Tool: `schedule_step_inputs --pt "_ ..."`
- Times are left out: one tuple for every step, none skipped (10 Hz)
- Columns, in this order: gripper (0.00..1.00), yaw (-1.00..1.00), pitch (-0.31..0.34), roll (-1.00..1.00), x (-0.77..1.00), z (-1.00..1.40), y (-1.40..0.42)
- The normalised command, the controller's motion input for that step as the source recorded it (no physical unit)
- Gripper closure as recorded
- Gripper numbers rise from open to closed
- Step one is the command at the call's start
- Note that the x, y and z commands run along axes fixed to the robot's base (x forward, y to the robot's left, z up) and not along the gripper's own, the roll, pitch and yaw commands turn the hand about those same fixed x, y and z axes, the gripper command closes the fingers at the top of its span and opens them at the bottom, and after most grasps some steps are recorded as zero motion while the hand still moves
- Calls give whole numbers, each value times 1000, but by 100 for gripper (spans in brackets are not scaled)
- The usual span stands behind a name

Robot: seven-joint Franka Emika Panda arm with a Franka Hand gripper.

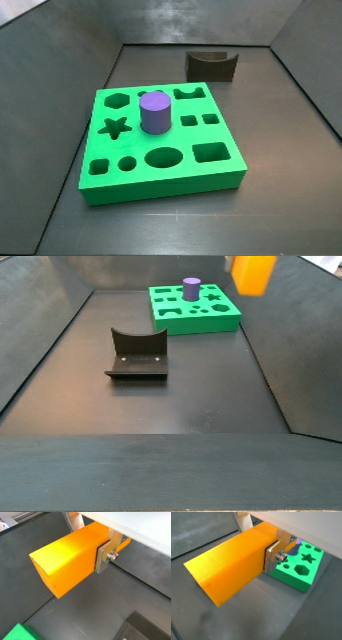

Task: Pick up the rectangle object. Move up. Place the rectangle object on the fixture. Regrasp the rectangle object. Move to above the board. Insert the rectangle object.
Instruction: Place the rectangle object on the fixture.

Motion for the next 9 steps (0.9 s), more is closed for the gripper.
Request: schedule_step_inputs --pt "100 -28 89 -137 1000 199 -143" --pt "100 -14 96 -112 1000 180 -130" --pt "100 -4 98 -99 1000 166 -121" --pt "100 7 106 -96 1000 149 -106" --pt "100 8 107 -93 1000 138 -99" --pt "100 11 113 -89 1000 125 -89" --pt "100 12 115 -87 1000 118 -83" --pt "100 10 119 -81 1000 103 -71" --pt "100 85 20 -1000 1000 -474 17"
